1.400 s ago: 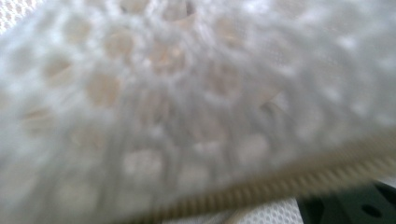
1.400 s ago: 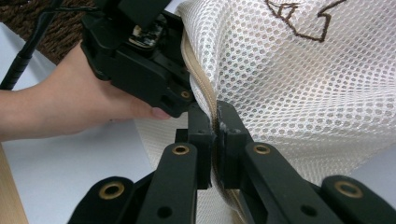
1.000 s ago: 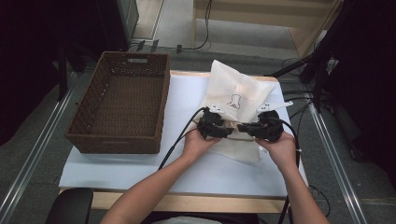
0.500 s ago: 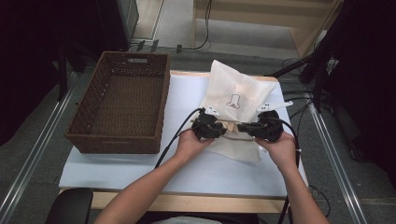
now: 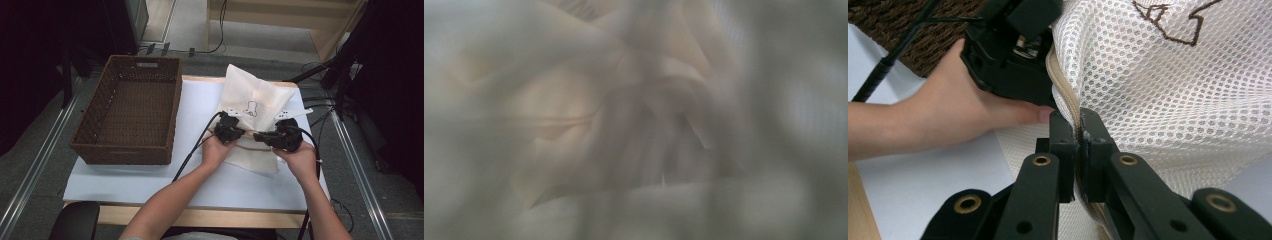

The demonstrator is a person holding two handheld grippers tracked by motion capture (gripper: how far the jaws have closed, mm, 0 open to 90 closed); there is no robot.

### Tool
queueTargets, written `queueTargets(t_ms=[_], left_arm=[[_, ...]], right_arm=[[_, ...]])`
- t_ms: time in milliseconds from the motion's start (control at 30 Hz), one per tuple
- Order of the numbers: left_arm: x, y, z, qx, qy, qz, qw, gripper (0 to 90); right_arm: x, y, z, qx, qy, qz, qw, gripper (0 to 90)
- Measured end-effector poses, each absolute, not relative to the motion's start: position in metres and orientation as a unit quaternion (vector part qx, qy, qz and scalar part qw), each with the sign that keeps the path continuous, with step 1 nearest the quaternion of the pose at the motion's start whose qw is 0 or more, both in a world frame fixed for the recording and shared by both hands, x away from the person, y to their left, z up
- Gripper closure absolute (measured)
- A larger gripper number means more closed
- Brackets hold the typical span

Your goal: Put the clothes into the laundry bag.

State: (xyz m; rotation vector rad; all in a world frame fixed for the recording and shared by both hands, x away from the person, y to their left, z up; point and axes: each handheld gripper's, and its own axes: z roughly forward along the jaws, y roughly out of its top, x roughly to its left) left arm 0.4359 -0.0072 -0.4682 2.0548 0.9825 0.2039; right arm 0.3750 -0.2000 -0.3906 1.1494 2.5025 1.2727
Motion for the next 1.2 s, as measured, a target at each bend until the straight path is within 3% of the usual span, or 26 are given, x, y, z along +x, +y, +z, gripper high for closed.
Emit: queueTargets(t_ms=[300, 400, 500, 633, 767, 900, 1200], left_arm=[[0.445, -0.010, -0.465, 0.783, 0.436, 0.121, 0.427, 88.5], [0.450, -0.007, -0.470, 0.778, 0.452, 0.108, 0.423, 88.3], [0.450, -0.006, -0.471, 0.784, 0.447, 0.105, 0.418, 87.7], [0.446, -0.004, -0.466, 0.793, 0.431, 0.089, 0.421, 78.7], [0.438, 0.002, -0.462, 0.801, 0.414, 0.076, 0.425, 76.1], [0.427, 0.009, -0.458, 0.813, 0.393, 0.088, 0.420, 68.9], [0.411, 0.023, -0.454, 0.821, 0.376, 0.074, 0.424, 65.0]], right_arm=[[0.375, -0.201, -0.391, 0.378, 0.825, 0.417, 0.052, 87.7], [0.376, -0.202, -0.391, 0.379, 0.825, 0.416, 0.053, 87.7], [0.375, -0.201, -0.392, 0.380, 0.826, 0.413, 0.052, 87.7], [0.376, -0.202, -0.392, 0.380, 0.825, 0.415, 0.053, 87.7], [0.376, -0.203, -0.393, 0.381, 0.824, 0.415, 0.053, 87.7], [0.377, -0.203, -0.394, 0.382, 0.825, 0.414, 0.051, 87.8], [0.378, -0.201, -0.397, 0.384, 0.828, 0.407, 0.046, 87.7]])
